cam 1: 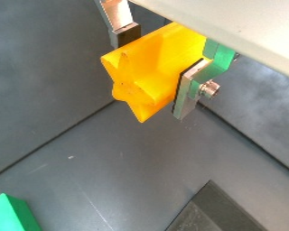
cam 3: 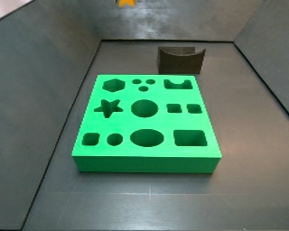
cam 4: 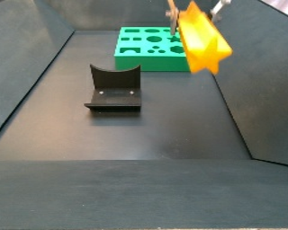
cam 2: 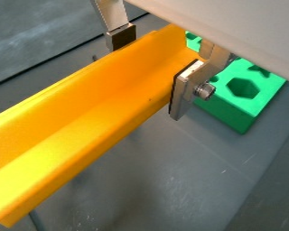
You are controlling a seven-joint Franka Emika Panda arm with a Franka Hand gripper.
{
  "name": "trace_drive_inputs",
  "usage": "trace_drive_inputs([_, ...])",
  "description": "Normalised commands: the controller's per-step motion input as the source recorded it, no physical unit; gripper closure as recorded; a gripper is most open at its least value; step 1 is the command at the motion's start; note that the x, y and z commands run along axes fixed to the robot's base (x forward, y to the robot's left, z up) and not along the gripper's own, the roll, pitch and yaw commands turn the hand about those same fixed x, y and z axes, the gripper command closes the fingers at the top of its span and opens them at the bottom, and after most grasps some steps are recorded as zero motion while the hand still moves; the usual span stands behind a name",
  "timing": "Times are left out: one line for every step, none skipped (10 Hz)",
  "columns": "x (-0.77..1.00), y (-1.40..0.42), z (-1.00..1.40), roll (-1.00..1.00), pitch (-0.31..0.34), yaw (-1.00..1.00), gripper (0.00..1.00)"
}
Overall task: Pick up the star object. Move up. Place the star object on the fixture. Regrasp the star object. Move to above the board. Insert the star object.
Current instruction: Place the star object on the fixture.
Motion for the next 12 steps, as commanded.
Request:
trace_drive_inputs([0.65, -1.0, -0.23, -0.02, 0.355, -0.39, 1.0])
trace_drive_inputs([0.77, -1.0, -0.21, 0.0, 0.288, -0.24, 1.0])
trace_drive_inputs([0.88, -1.0, -0.18, 0.01, 0.247, -0.14, 1.0])
trace_drive_inputs([0.88, -0.86, -0.14, 0.02, 0.218, -0.07, 1.0])
trace_drive_inputs([0.75, -0.54, -0.09, 0.04, 0.174, -0.03, 1.0])
trace_drive_inputs([0.64, -0.29, -0.05, 0.06, 0.162, -0.01, 1.0])
trace_drive_inputs([0.54, -0.13, -0.02, 0.07, 0.158, 0.0, 1.0])
trace_drive_inputs([0.45, -0.09, -0.02, 0.09, 0.149, 0.01, 1.0])
trace_drive_inputs([0.32, -0.05, -0.01, 0.1, 0.146, 0.02, 1.0])
trace_drive_inputs([0.23, -0.03, 0.0, 0.11, 0.149, 0.02, 1.0])
trace_drive_inputs([1.0, 0.38, 0.29, -1.0, 0.028, 0.1, 1.0])
trace_drive_inputs([1.0, 0.4, 0.3, -1.0, 0.028, 0.1, 1.0])
